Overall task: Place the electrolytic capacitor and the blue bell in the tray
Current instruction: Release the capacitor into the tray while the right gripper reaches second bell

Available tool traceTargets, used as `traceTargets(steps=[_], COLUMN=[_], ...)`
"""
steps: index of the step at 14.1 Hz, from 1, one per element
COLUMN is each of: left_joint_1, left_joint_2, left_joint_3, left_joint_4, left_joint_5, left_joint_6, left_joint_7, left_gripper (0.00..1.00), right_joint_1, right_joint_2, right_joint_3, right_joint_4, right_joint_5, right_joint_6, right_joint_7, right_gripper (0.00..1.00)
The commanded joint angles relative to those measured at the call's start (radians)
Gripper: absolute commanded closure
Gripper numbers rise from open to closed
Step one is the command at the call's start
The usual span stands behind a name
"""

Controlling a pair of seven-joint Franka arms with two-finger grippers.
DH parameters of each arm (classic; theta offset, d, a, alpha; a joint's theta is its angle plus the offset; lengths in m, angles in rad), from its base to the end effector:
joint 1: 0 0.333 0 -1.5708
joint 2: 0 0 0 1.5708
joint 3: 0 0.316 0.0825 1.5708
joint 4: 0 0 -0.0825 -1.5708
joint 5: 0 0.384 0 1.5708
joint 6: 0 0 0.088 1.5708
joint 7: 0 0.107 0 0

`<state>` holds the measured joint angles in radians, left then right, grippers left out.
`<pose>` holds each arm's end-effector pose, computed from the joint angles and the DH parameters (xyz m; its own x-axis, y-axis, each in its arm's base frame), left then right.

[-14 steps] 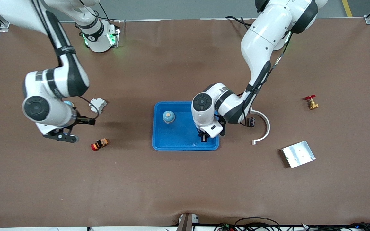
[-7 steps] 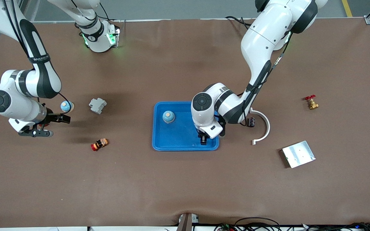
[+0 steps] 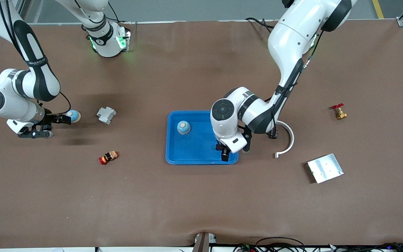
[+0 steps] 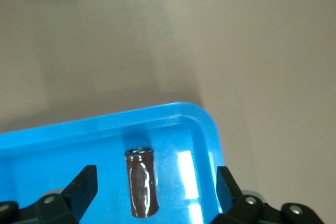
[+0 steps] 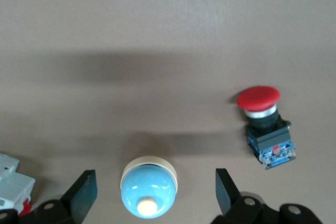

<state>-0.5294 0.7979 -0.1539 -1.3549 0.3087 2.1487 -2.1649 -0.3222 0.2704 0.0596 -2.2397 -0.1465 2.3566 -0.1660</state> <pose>0.5961 -0.4369 0.2502 0.2030 0.9713 0.1240 0.9734 -0.2140 0.0820 0.5095 -0.1385 0.2354 0.9863 0.0102 -0.1648 0.0177 -0.9989 0.0438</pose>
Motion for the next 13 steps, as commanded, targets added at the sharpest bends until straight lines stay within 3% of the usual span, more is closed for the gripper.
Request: traceTargets(steps=[1, 8, 13], left_joint_1=[0.031, 0.089, 0.16], left_joint_2=[-0.063, -0.141, -0.276], left_joint_3=[-0.007, -0.006, -0.027], left_joint_4=[-0.015, -0.033, -0.17], left_joint_5=[-0.055, -0.126, -0.209], left_joint_6=[-0.067, -0.15, -0.167], left_joint_7=[0.152, 0.387, 0.724], left_gripper=[0.0, 0.0, 0.0], right_joint_1=[-0.046, -0.04, -0.038], right_joint_2=[-0.005, 0.039, 0.072], right_joint_3=[0.023, 0.025, 0.025], right_joint_4=[-0.044, -0.083, -0.083], right_joint_5=[-0.01, 0.033, 0.034], right_joint_6=[0.016, 0.061, 0.061], right_joint_7=[-0.009, -0.006, -0.006], right_gripper=[0.0, 0.0, 0.0])
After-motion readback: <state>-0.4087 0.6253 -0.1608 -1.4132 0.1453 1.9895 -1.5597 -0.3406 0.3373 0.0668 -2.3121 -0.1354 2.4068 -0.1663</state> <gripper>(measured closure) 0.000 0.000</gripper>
